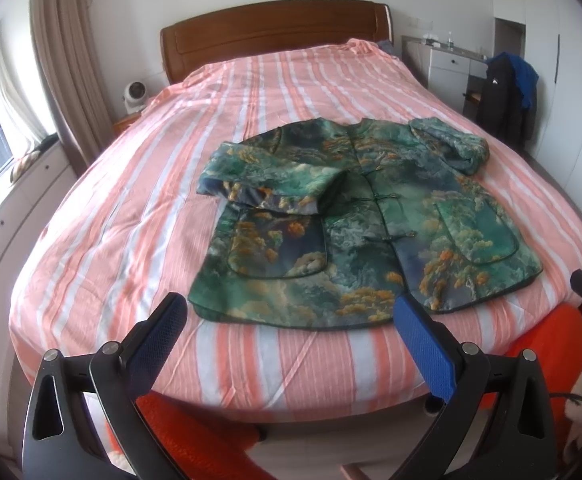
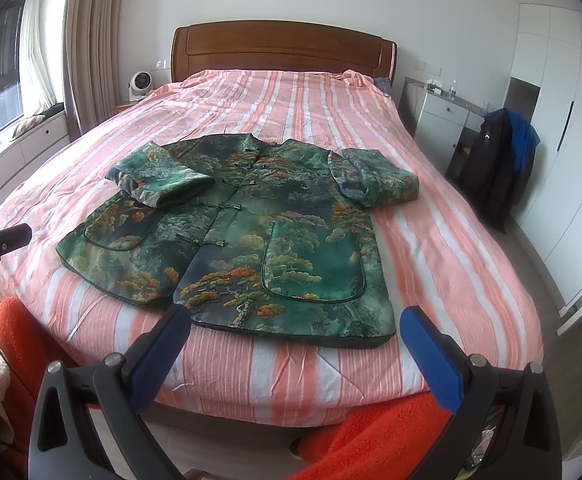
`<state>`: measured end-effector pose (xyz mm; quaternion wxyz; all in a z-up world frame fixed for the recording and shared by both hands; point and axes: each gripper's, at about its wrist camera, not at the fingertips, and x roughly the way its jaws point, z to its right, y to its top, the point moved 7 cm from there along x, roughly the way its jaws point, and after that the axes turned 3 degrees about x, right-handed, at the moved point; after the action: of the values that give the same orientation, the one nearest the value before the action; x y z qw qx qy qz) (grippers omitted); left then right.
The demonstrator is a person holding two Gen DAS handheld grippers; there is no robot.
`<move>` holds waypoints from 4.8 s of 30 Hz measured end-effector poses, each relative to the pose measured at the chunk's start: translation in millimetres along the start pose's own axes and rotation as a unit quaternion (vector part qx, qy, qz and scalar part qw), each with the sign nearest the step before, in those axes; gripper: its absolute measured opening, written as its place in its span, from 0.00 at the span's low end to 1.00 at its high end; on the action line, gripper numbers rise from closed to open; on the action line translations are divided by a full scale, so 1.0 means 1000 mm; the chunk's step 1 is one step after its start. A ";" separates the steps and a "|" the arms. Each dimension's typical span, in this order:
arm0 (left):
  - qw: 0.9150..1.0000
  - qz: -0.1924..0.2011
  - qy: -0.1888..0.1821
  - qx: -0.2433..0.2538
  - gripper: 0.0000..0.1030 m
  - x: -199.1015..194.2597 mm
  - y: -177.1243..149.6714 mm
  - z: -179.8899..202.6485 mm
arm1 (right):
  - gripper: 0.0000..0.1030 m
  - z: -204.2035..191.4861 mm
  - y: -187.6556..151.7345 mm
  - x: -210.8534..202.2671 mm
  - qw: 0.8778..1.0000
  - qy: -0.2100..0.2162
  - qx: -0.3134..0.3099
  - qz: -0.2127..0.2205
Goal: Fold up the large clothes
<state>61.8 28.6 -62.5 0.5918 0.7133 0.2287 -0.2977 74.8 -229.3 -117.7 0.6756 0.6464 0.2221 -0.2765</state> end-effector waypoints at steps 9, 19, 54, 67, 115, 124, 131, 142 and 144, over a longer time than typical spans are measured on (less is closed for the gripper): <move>1.000 -0.010 0.004 -0.014 1.00 0.006 -0.004 -0.012 | 1.00 -0.001 -0.001 -0.002 1.000 0.000 0.003 0.002; 1.000 -0.016 0.011 -0.019 1.00 0.007 -0.005 -0.017 | 1.00 -0.004 0.002 -0.001 1.000 0.005 0.000 0.007; 0.999 -0.029 0.026 -0.005 1.00 0.014 -0.008 -0.016 | 1.00 -0.003 -0.004 0.002 1.000 0.007 0.003 -0.005; 0.999 -0.029 0.026 -0.005 1.00 0.014 -0.008 -0.015 | 1.00 -0.003 -0.003 0.003 1.000 0.007 0.002 -0.005; 0.942 -0.201 -0.223 -0.153 0.16 0.139 -0.115 -0.150 | 0.19 0.083 -0.055 0.154 0.956 0.162 0.089 -0.228; 0.978 -0.162 -0.110 -0.078 0.55 0.110 -0.091 -0.179 | 0.65 0.098 -0.078 0.148 0.954 0.138 0.148 -0.219; 0.991 -0.039 -0.067 0.113 0.95 0.054 -0.002 -0.150 | 0.73 0.126 -0.065 0.116 0.957 0.119 0.205 -0.168; 0.937 -0.115 -0.113 0.309 0.46 0.216 0.031 0.006 | 0.73 0.077 -0.065 0.099 0.955 0.145 0.211 -0.148; 0.957 -0.108 -0.167 0.213 0.14 0.213 0.048 -0.009 | 0.73 0.071 -0.068 0.090 0.958 0.146 0.201 -0.146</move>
<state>248.2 22.7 -175.6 0.4204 0.7336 0.1340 -0.5168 92.7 -308.2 -223.5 0.4439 0.7627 0.3501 -0.3141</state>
